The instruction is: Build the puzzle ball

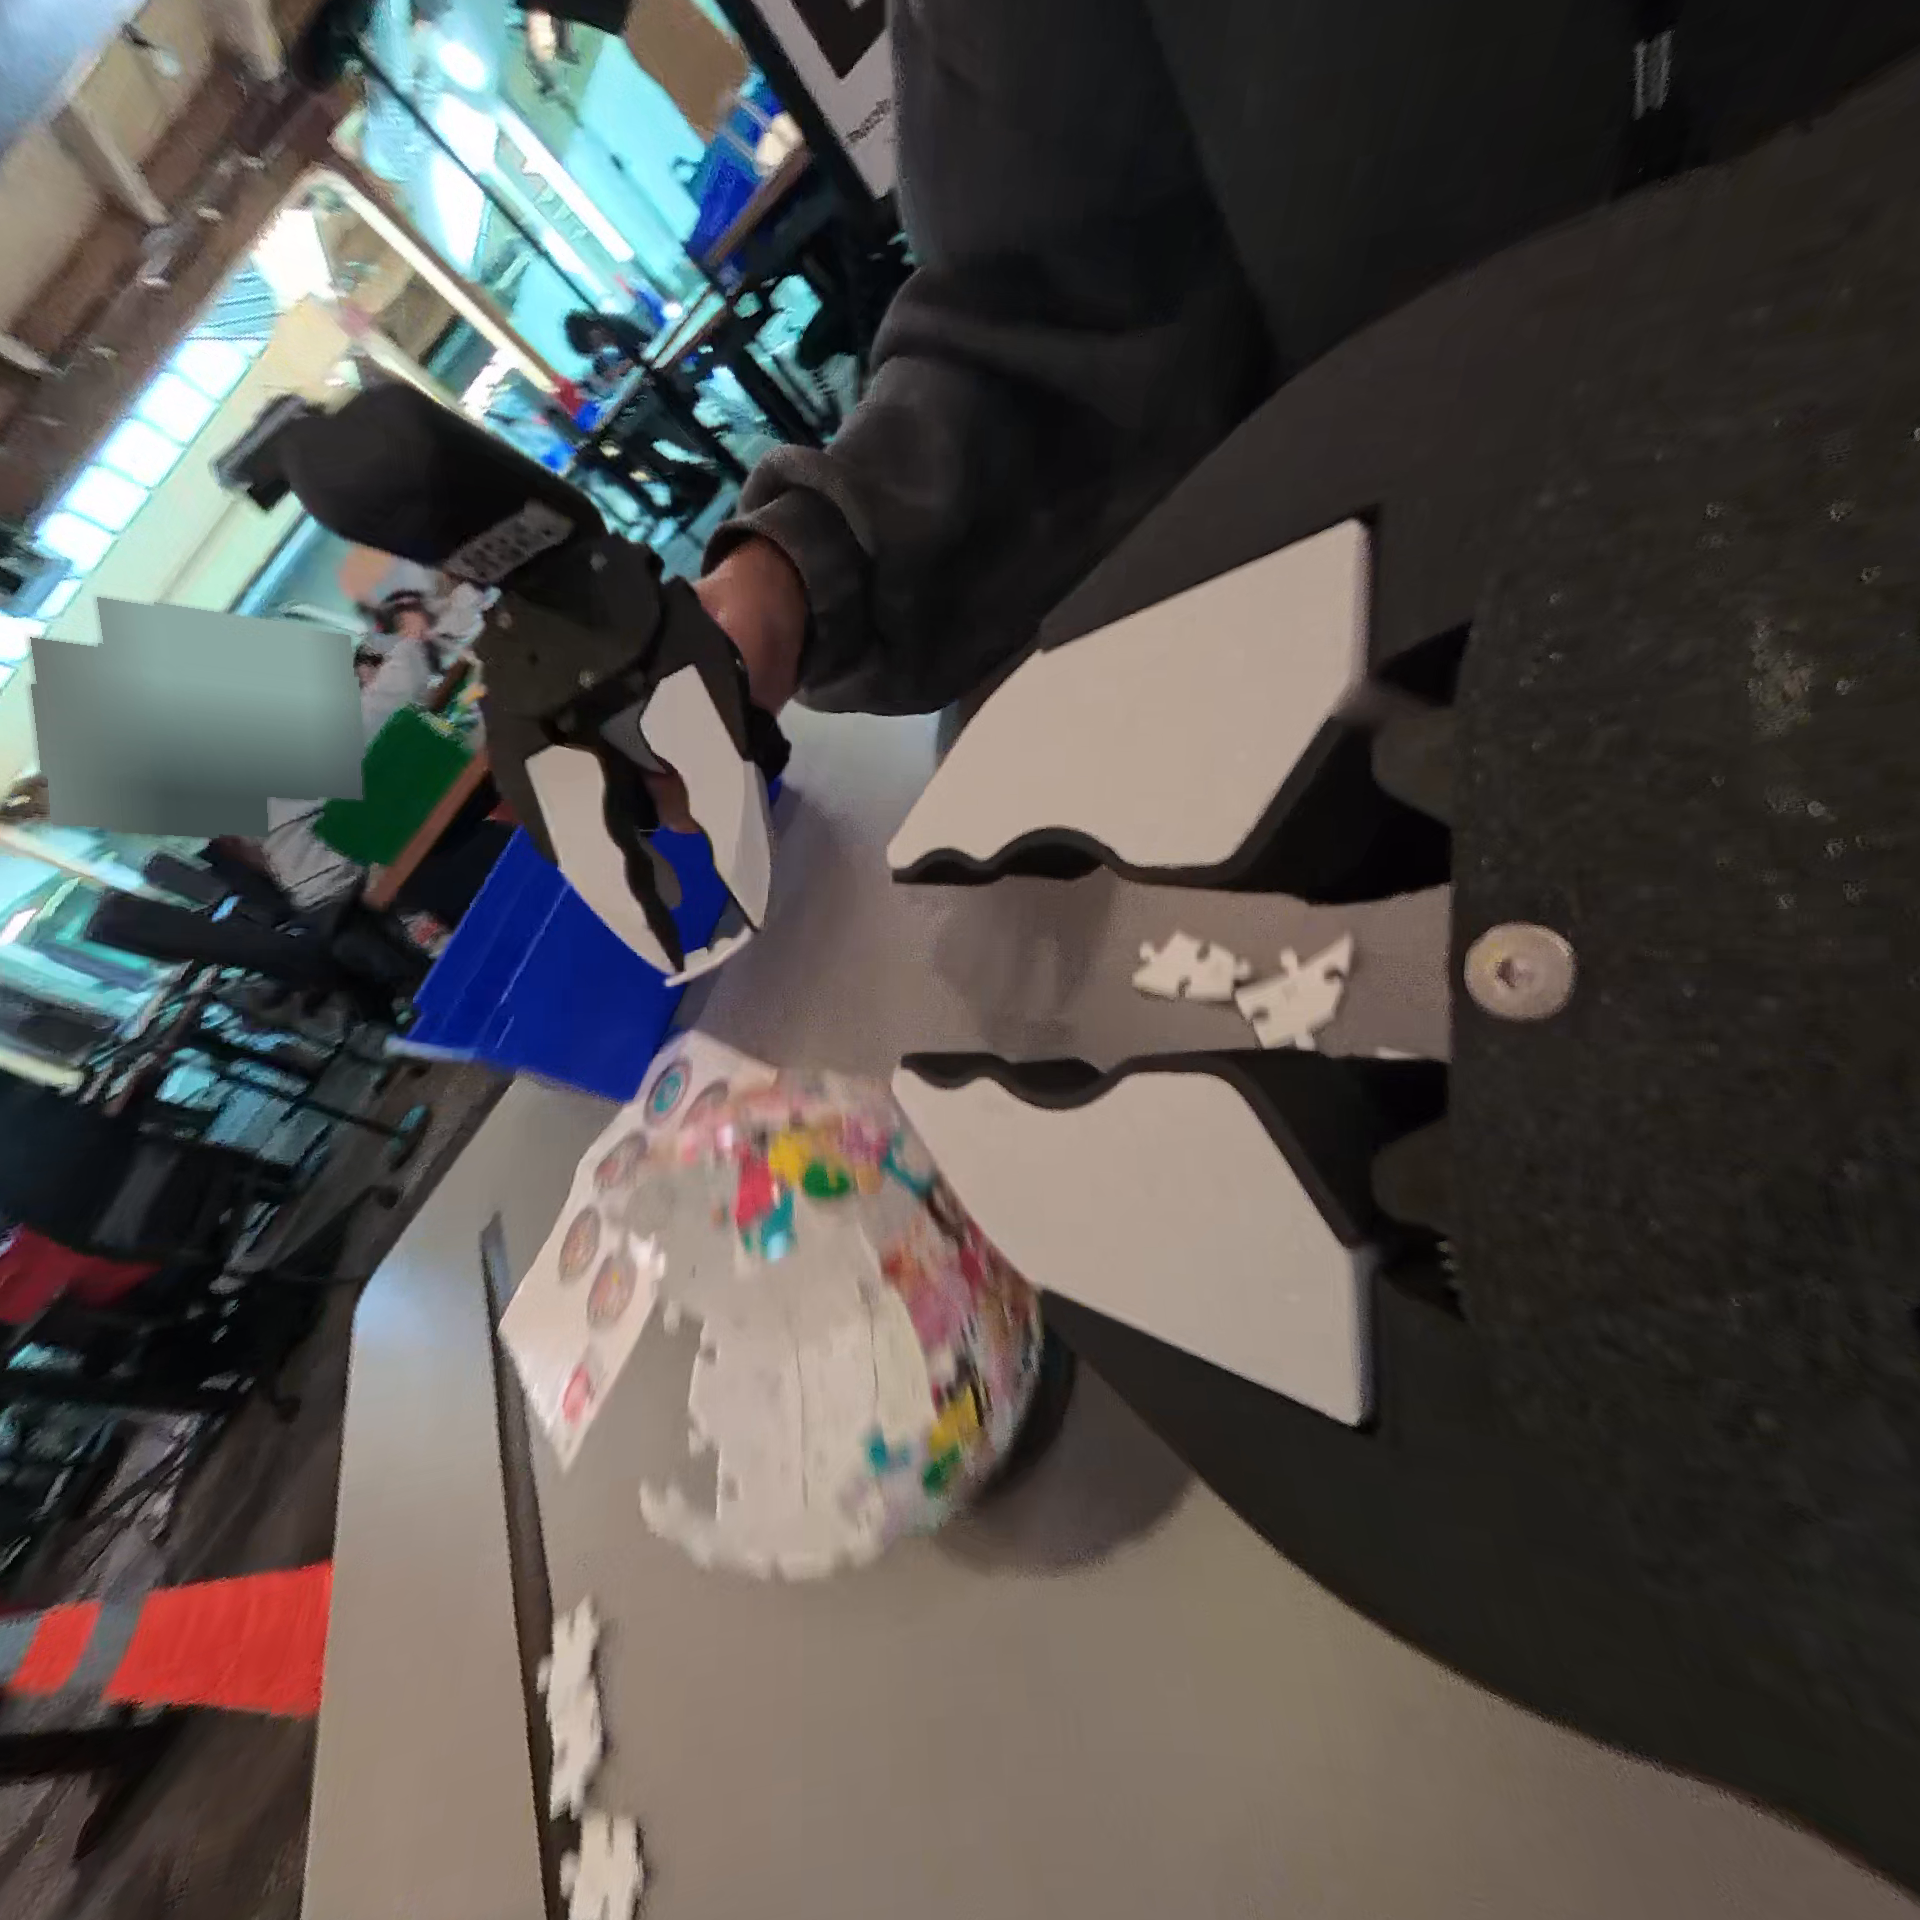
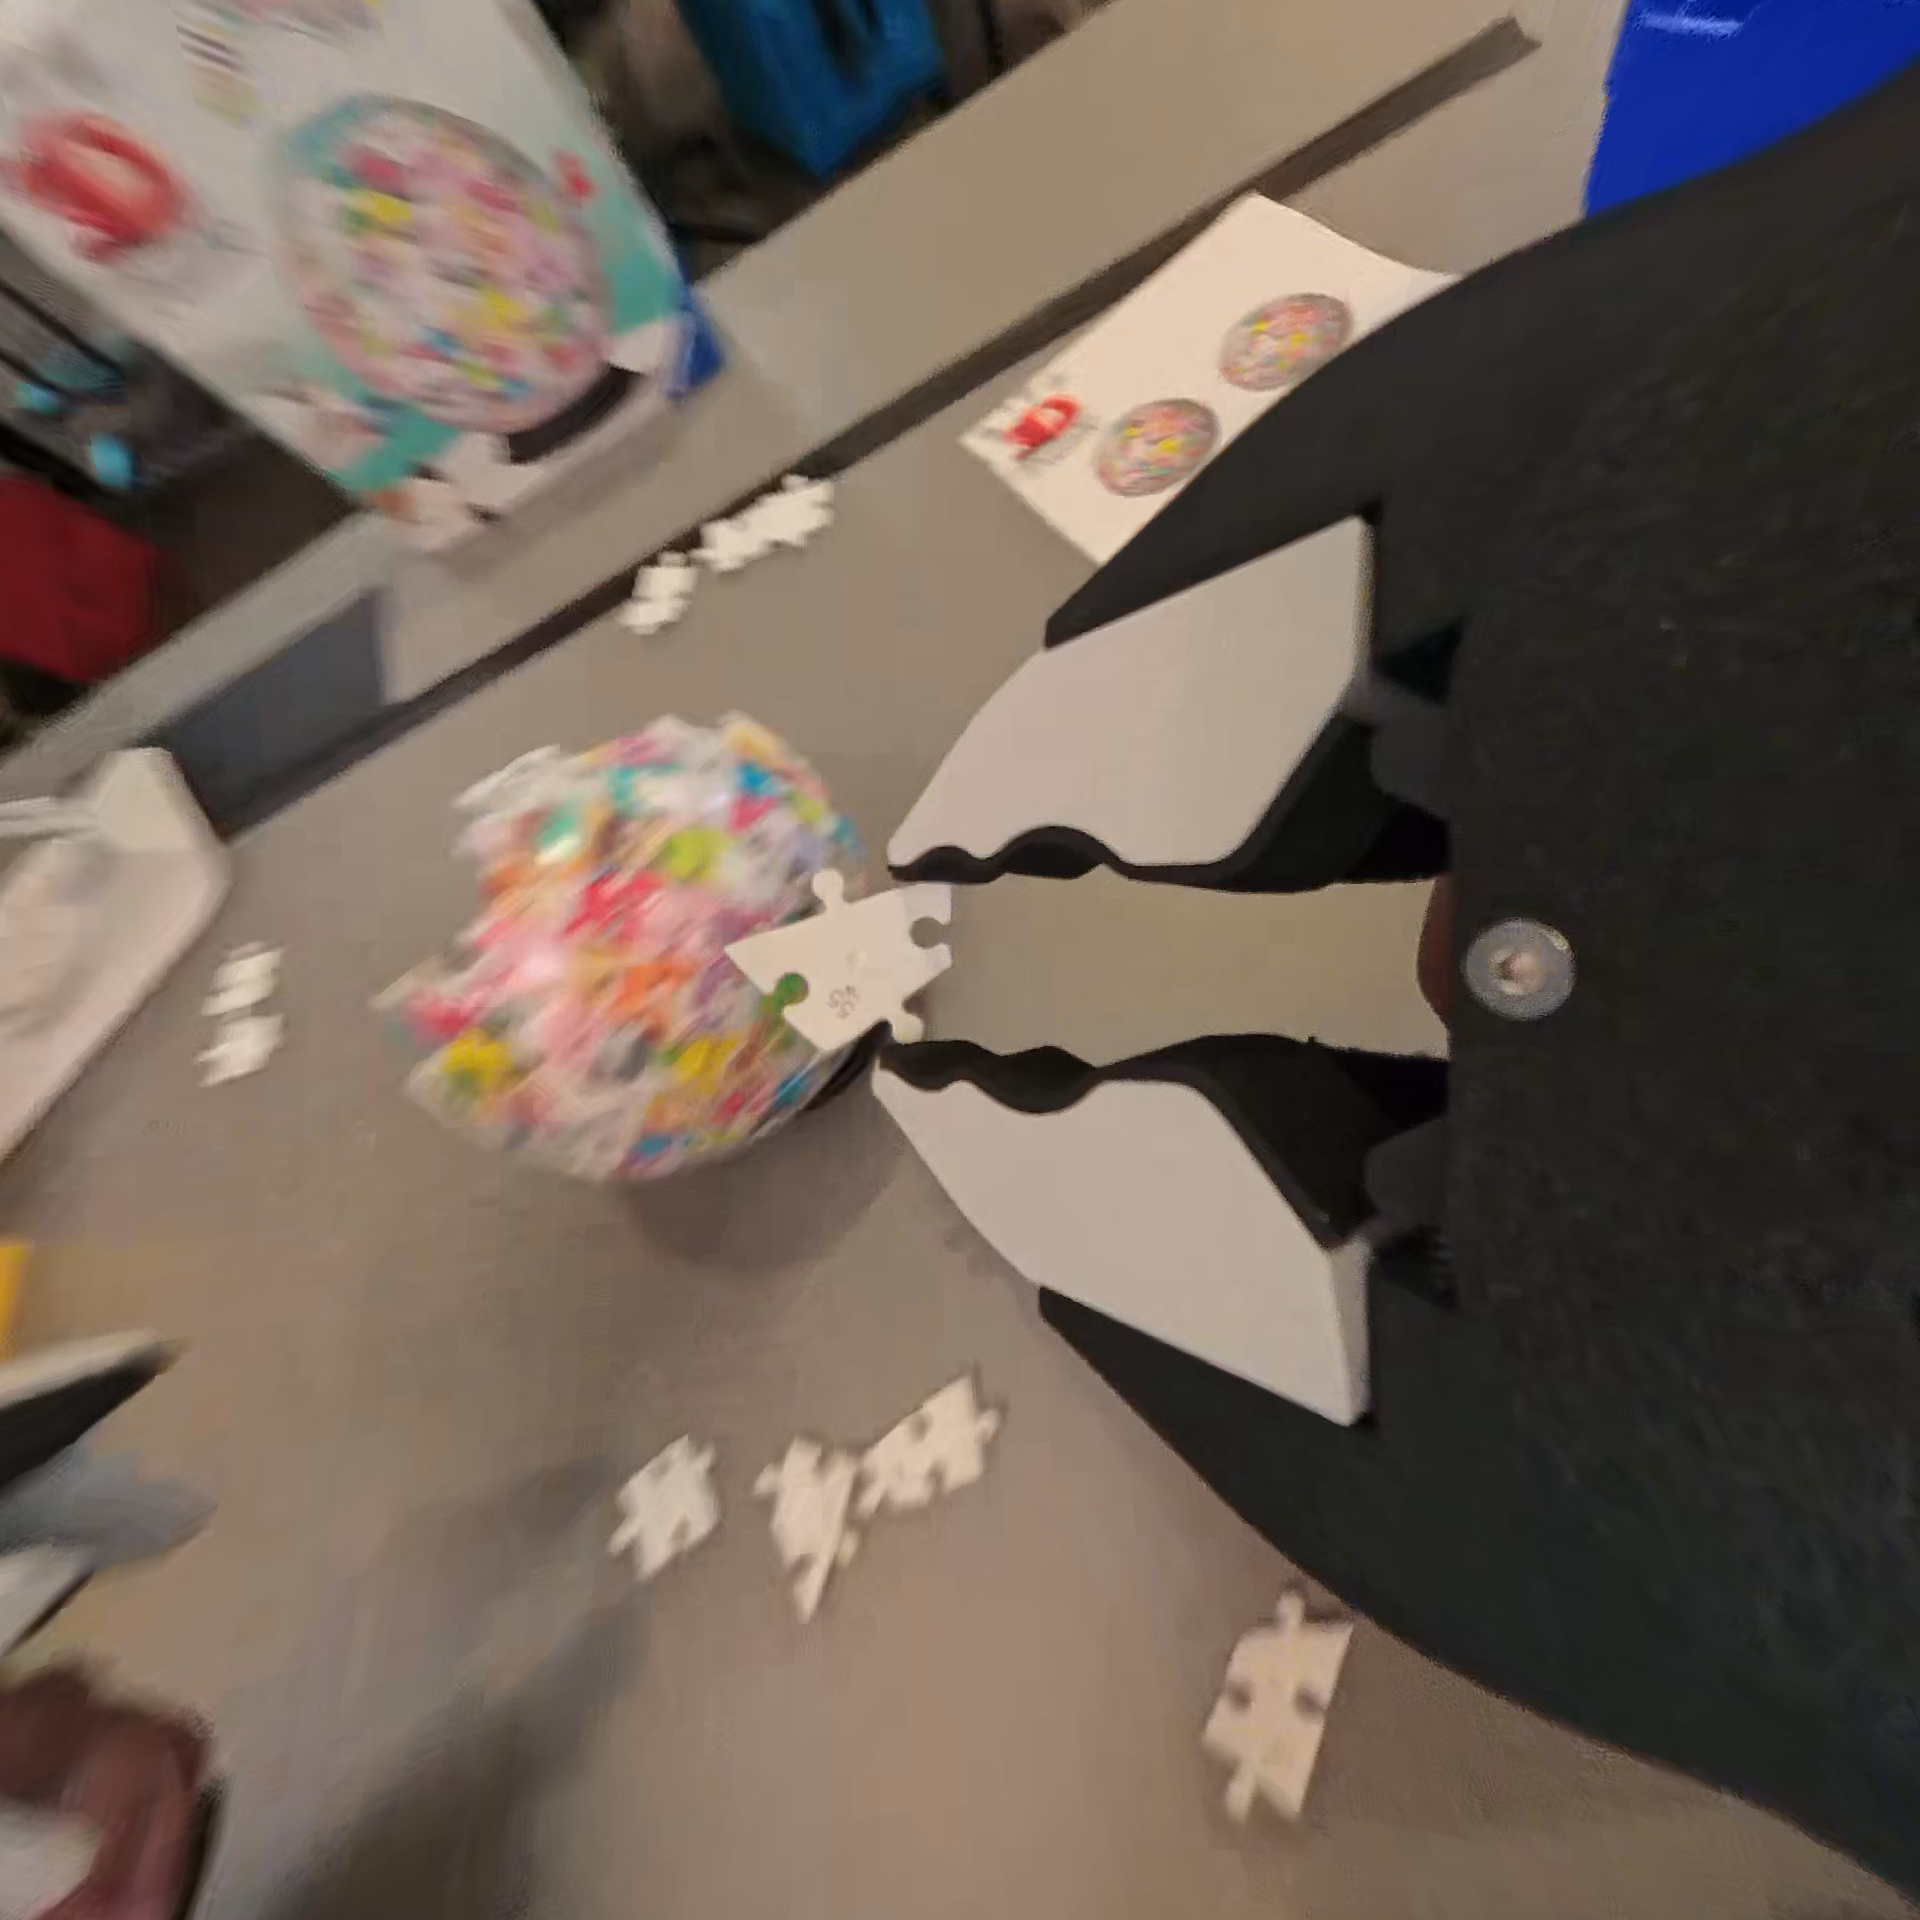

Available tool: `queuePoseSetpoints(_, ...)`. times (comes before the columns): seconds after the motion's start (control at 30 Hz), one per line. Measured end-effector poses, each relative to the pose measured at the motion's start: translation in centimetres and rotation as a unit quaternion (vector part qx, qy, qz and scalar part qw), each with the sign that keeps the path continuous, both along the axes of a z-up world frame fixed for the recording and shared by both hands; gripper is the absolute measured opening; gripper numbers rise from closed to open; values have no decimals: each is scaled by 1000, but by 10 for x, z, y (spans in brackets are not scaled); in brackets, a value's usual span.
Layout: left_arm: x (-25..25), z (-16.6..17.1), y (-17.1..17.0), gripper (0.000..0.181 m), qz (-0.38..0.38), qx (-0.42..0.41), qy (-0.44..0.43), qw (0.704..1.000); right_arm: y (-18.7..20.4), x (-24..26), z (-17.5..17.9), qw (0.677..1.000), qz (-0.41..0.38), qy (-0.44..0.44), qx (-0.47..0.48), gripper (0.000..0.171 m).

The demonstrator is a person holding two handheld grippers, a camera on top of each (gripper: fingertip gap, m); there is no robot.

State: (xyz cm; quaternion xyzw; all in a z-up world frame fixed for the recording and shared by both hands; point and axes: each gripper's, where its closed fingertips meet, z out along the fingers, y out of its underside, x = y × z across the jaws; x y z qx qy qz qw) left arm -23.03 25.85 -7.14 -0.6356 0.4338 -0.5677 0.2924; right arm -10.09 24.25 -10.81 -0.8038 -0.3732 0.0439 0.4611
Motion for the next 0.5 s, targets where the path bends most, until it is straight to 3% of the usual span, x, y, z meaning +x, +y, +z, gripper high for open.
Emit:
queuePoseSetpoints(0.17, 38, 12, -62, 39, -83, -38, 11, 996, -30, -53, 34, 994, 22, -39, 97, 29)
queuePoseSetpoints(0.27, 47, 7, -67, 37, -94, -60, 12, 994, -42, -70, 46, 991, 43, -27, 125, 29)
queuePoseSetpoints(0.43, 46, 12, -67, 6, -117, -94, -15, 989, -46, -78, 48, 989, 57, -37, 134, 29)
queuePoseSetpoints(0.5, 44, 14, -68, 5, -127, -94, -17, 987, -47, -81, 48, 989, 60, -30, 132, 28)
